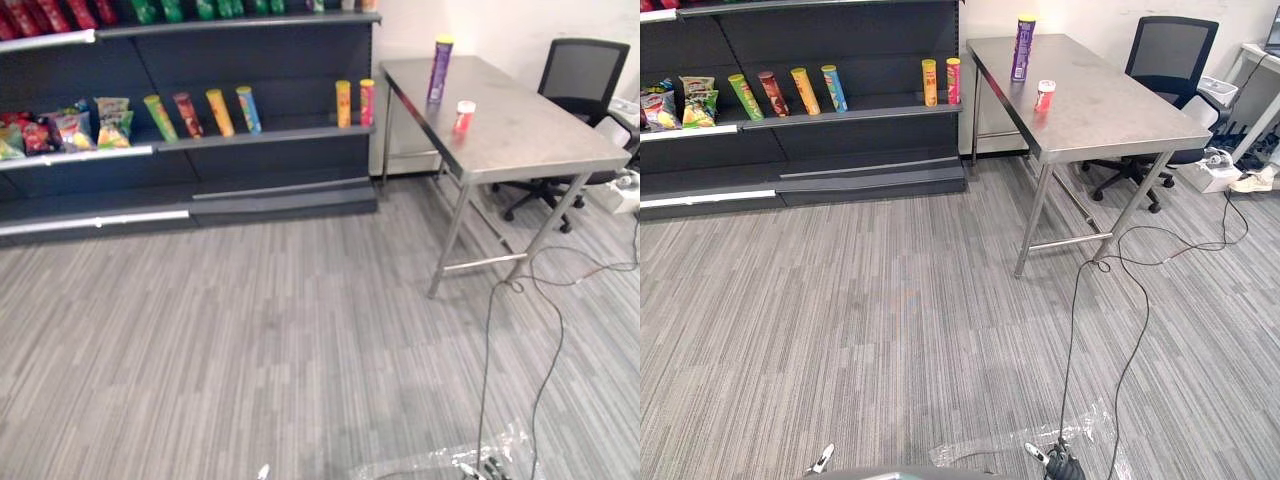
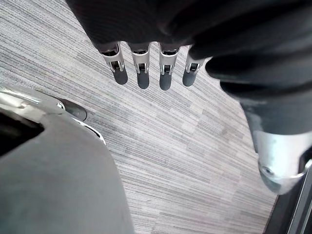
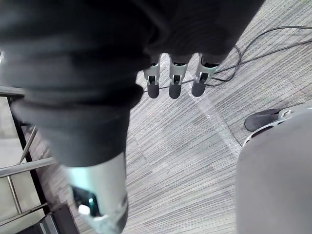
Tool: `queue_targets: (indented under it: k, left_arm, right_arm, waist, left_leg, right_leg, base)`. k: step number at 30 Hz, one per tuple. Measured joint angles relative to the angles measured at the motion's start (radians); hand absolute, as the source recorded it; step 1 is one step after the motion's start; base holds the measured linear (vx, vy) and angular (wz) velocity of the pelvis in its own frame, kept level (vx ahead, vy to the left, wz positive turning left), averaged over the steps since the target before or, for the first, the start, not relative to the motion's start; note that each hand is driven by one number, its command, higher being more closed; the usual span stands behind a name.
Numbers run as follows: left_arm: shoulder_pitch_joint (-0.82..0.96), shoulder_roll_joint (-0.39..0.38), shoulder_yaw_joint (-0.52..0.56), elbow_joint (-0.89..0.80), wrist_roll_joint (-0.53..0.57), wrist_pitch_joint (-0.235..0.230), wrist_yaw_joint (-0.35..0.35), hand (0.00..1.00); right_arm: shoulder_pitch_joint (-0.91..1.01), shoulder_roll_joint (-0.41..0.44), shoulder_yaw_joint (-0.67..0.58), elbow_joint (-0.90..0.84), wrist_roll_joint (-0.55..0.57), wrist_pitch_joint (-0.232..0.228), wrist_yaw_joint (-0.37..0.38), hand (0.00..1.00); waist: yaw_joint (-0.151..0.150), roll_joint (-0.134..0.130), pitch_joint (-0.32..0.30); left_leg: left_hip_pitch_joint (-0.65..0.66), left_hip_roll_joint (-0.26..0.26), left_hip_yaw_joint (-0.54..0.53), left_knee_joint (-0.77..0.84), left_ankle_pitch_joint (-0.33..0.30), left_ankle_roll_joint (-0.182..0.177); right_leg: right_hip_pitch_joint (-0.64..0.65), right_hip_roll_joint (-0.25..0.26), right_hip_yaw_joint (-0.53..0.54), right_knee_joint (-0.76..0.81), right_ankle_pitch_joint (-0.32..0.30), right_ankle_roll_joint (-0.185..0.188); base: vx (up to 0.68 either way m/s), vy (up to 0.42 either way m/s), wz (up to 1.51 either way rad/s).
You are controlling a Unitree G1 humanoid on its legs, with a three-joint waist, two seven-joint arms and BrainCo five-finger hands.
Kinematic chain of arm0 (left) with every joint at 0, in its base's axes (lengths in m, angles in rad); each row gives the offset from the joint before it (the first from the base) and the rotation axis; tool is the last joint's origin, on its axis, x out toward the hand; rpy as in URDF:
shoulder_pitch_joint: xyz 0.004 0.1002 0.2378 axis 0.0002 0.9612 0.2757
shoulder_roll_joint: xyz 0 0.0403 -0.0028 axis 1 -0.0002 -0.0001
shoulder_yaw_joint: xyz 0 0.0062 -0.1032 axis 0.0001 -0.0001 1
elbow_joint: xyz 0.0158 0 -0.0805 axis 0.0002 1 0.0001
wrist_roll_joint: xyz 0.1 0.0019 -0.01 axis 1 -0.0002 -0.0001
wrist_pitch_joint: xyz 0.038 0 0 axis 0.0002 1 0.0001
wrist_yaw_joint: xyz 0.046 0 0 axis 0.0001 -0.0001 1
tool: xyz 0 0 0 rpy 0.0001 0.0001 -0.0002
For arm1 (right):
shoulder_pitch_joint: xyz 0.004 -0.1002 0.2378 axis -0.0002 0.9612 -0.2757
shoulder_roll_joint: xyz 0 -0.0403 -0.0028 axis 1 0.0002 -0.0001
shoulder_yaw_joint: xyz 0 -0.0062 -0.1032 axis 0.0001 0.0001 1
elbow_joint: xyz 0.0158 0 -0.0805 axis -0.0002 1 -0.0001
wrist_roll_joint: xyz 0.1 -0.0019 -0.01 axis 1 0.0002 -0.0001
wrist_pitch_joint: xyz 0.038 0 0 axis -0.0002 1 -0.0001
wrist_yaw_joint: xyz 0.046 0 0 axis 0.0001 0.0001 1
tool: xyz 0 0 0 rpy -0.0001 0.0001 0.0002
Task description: Put the gum and the chips on the shelf.
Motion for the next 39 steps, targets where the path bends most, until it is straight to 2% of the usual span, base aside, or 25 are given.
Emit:
queue_targets:
  k: [4, 8, 9, 14, 17, 22, 28, 32, 39]
  left_arm:
    - [-0.003, 0.0, 0.0, -0.001, 0.0, -0.016, -0.004, 0.0]
    - [-0.003, -0.001, -0.002, -0.001, 0.0, -0.025, -0.001, 0.0]
    - [-0.004, -0.002, -0.002, -0.001, 0.0, -0.028, -0.001, 0.0]
    - [-0.005, -0.002, -0.003, -0.002, 0.0, -0.027, -0.001, 0.0]
    - [-0.005, -0.002, -0.003, -0.002, 0.001, -0.022, -0.001, 0.0]
    - [-0.006, -0.001, -0.002, -0.002, 0.001, -0.012, 0.001, 0.0]
    - [-0.007, -0.001, -0.002, -0.003, 0.003, -0.008, 0.007, 0.0]
    - [-0.007, -0.002, 0.0, -0.003, 0.01, -0.008, 0.041, 0.0]
    - [-0.007, -0.002, 0.002, -0.003, 0.011, -0.012, 0.064, 0.0]
  right_arm:
    - [-0.006, 0.001, -0.008, 0.001, 0.004, -0.004, 0.003, 0.0]
    - [-0.018, 0.005, -0.007, 0.007, -0.007, -0.051, 0.002, 0.0]
    - [-0.023, 0.008, -0.007, 0.007, -0.007, -0.06, 0.003, 0.0]
    - [-0.024, 0.008, -0.006, 0.007, -0.003, -0.061, 0.043, 0.0]
    - [-0.024, 0.009, -0.006, 0.007, -0.002, -0.063, 0.043, 0.0]
    - [-0.022, 0.008, 0.003, 0.007, -0.005, -0.1, 0.026, 0.0]
    - [-0.022, 0.008, 0.002, 0.006, 0.015, -0.073, 0.053, 0.0]
    - [-0.022, 0.008, 0.001, 0.006, 0.016, -0.069, 0.076, 0.0]
    - [-0.022, 0.008, 0.002, 0.006, -0.003, -0.072, 0.051, 0.0]
  waist:
    - [0.0, 0.002, 0.007]
    - [0.001, -0.002, 0.017]
    - [0.001, 0.007, 0.017]
    - [0.002, 0.002, 0.023]
    - [0.002, 0.002, 0.023]
    - [0.002, 0.001, 0.023]
    - [0.002, 0.0, 0.024]
    - [0.002, -0.001, 0.024]
    - [0.002, -0.006, 0.024]
  left_leg:
    - [0.0, -0.002, 0.002, -0.001, 0.0, 0.0]
    - [-0.001, -0.001, 0.001, -0.001, 0.0, 0.0]
    - [0.0, -0.001, 0.001, -0.001, 0.001, 0.0]
    - [-0.002, 0.0, -0.002, -0.002, 0.003, 0.001]
    - [-0.001, 0.0, -0.003, -0.009, 0.008, 0.0]
    - [0.0, 0.0, -0.003, -0.02, 0.014, 0.001]
    - [0.002, -0.001, -0.002, -0.02, 0.014, 0.001]
    - [0.002, -0.001, -0.002, -0.019, 0.014, 0.001]
    - [0.003, -0.001, -0.001, -0.019, 0.014, 0.001]
  right_leg:
    - [0.0, -0.001, 0.0, -0.004, 0.001, 0.003]
    - [0.001, -0.001, 0.0, -0.004, 0.0, 0.004]
    - [0.002, 0.0, -0.001, -0.004, 0.0, 0.005]
    - [0.001, 0.0, -0.006, -0.004, 0.0, 0.005]
    - [0.001, 0.0, -0.01, -0.004, 0.0, 0.004]
    - [-0.002, 0.001, -0.015, -0.004, 0.0, 0.004]
    - [0.002, 0.0, -0.016, -0.003, 0.0, 0.004]
    - [0.001, 0.0, -0.016, 0.0, 0.0, 0.004]
    - [0.0, -0.001, -0.016, 0.001, 0.0, 0.004]
  base:
    - [0.0, -0.008, 0.0]
    - [-0.02, -0.019, 0.0]
    - [-0.04, -0.025, 0.03]
    - [-0.05, -0.032, 0.03]
    - [-0.03, -0.029, 0.04]
    - [-0.01, -0.012, 0.02]
    - [0.0, 0.0, 0.0]
    - [0.0, 0.0, 0.0]
    - [0.0, 0.0, 0.0]
